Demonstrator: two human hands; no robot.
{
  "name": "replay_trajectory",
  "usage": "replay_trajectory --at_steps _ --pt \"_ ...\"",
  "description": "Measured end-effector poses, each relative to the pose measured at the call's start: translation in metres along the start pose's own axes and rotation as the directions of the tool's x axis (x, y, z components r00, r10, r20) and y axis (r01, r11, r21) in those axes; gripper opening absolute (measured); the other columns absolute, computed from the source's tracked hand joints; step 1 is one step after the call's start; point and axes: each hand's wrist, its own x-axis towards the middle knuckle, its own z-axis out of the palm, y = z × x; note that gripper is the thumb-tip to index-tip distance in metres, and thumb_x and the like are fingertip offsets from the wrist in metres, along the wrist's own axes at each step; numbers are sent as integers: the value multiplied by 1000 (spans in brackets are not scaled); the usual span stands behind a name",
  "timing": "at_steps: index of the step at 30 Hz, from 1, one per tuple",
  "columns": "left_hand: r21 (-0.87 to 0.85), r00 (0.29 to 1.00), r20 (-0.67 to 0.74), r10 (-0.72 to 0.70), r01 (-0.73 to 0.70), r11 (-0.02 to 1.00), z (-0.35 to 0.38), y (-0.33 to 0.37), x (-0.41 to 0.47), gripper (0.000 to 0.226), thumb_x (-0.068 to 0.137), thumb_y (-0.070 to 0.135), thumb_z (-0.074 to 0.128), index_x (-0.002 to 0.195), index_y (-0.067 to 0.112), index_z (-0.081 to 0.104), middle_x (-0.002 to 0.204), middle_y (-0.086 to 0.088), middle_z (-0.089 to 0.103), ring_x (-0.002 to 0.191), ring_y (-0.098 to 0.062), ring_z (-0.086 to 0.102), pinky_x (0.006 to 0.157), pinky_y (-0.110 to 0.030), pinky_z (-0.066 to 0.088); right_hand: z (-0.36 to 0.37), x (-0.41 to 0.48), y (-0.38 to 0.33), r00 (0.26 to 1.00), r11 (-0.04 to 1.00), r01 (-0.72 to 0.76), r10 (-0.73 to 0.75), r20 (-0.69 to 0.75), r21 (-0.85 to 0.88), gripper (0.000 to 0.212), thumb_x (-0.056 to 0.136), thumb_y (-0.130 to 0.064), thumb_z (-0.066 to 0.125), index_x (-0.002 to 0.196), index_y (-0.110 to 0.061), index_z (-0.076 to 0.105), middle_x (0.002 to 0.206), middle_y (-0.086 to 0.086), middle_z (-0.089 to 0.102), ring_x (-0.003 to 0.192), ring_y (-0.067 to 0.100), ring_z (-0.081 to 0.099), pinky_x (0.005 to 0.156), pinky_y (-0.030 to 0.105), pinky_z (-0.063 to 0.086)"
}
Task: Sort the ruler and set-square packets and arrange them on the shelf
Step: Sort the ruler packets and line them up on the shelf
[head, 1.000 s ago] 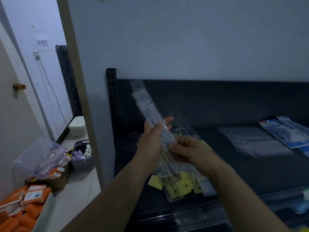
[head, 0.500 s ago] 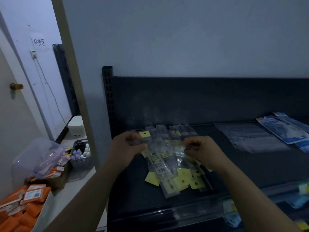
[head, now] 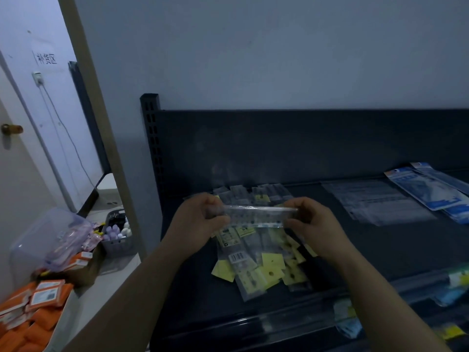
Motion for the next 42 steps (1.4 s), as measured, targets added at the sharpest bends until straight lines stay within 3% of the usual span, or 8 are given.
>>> replay_trajectory --at_steps 7,14,18,23,31,35,38,42 --pt "-3 999 31 -25 25 1000 47 39 -2 13 87 24 66 97 28 58 95 9 64 82 -8 64 59 -18 49 -49 -4 8 999 999 -19 20 34 -27 29 86 4 61 106 -17 62 95 -1 67 69 -10 59 61 8 47" --pt "-82 993 103 -53 61 995 117 77 8 14 89 15 61 98 25 57 97 0 65 85 -18 68 81 -43 56 -129 9 47 997 992 -51 44 63 112 42 83 8 62 107 -26 60 103 -3 63 92 12 60 87 31 49" --pt "-173 992 85 -89 103 980 168 98 19 12 85 11 66 93 20 62 89 -1 68 72 -9 64 64 -22 53 -188 23 79 993 970 -102 85 84 221 48 81 16 58 113 -20 57 97 -1 62 79 0 62 78 21 50" --pt "-298 978 104 -182 205 932 242 131 32 14 83 0 63 88 14 63 93 -10 68 77 -16 68 81 -44 59 -261 41 115 976 983 -152 132 175 106 38 85 11 59 107 -20 64 94 6 61 82 16 62 76 26 52" --pt "188 995 19 -98 92 978 332 163 51 25 84 14 66 110 16 66 108 -1 63 98 -12 55 69 -14 34 -324 70 161 975 967 -41 94 201 -251 30 90 -1 58 117 -13 64 90 1 60 81 15 60 67 16 48" --pt "511 998 -34 -57 66 857 343 166 45 35 92 28 56 127 25 57 130 -1 55 116 -21 50 94 -30 39 -322 71 185 965 862 131 1 261 -489 33 91 -16 61 124 -18 61 124 7 51 115 21 49 94 22 35" --pt "756 999 44 10 -39 653 346 161 39 48 97 45 40 144 35 34 153 7 30 138 -20 26 111 -40 20 -317 66 198 938 794 264 -78 339 -547 43 93 -26 57 136 -21 50 152 1 32 144 23 18 117 36 15" --pt "816 972 208 -111 -109 567 349 154 28 52 97 56 12 147 43 21 162 5 2 148 -22 -1 116 -55 -2 -320 57 205 852 788 352 -46 522 -506 51 99 -31 44 148 -30 28 157 -12 11 147 9 0 120 33 1"
